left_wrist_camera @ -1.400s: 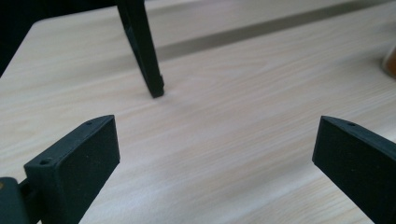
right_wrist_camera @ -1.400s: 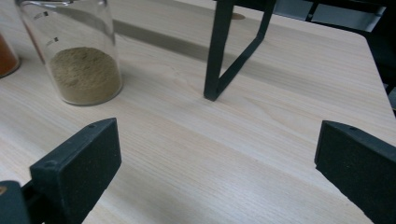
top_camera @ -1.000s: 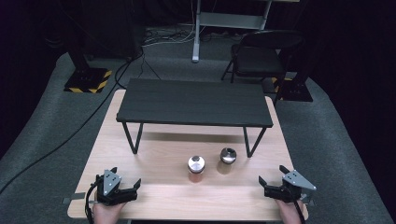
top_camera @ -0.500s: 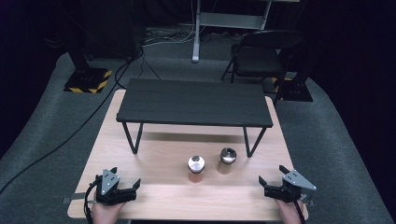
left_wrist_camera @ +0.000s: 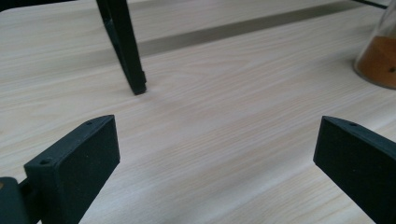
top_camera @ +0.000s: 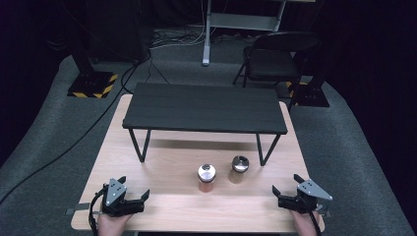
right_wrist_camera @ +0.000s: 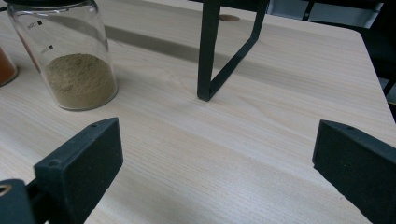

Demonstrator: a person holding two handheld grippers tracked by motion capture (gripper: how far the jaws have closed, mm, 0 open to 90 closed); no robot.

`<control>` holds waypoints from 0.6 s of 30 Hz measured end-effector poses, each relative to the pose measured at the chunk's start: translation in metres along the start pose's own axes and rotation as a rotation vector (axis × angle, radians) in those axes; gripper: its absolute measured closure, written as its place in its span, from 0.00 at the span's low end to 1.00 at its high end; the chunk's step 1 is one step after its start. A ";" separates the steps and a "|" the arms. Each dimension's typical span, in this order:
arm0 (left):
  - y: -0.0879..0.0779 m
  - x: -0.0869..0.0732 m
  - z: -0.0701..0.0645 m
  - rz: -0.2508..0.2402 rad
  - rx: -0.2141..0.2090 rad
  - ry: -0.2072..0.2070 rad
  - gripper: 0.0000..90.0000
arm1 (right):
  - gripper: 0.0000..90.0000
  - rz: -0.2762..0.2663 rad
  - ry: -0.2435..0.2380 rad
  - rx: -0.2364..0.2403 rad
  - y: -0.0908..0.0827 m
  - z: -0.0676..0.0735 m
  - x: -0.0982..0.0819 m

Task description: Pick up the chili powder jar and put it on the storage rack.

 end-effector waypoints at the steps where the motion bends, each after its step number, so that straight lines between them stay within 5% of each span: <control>1: 0.000 0.000 0.000 0.000 0.000 0.000 0.00 | 0.01 0.000 0.000 0.000 0.000 0.000 0.000; 18: 0.011 0.003 0.001 -0.014 -0.155 0.036 0.00 | 0.01 0.004 -0.003 0.006 0.001 0.000 0.001</control>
Point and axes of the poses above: each handheld gripper's, and its own axes: y roughly forward along the jaws, x roughly out of its top, z roughly to its left, the point moved 1 cm from there along y, roughly forward along the jaws
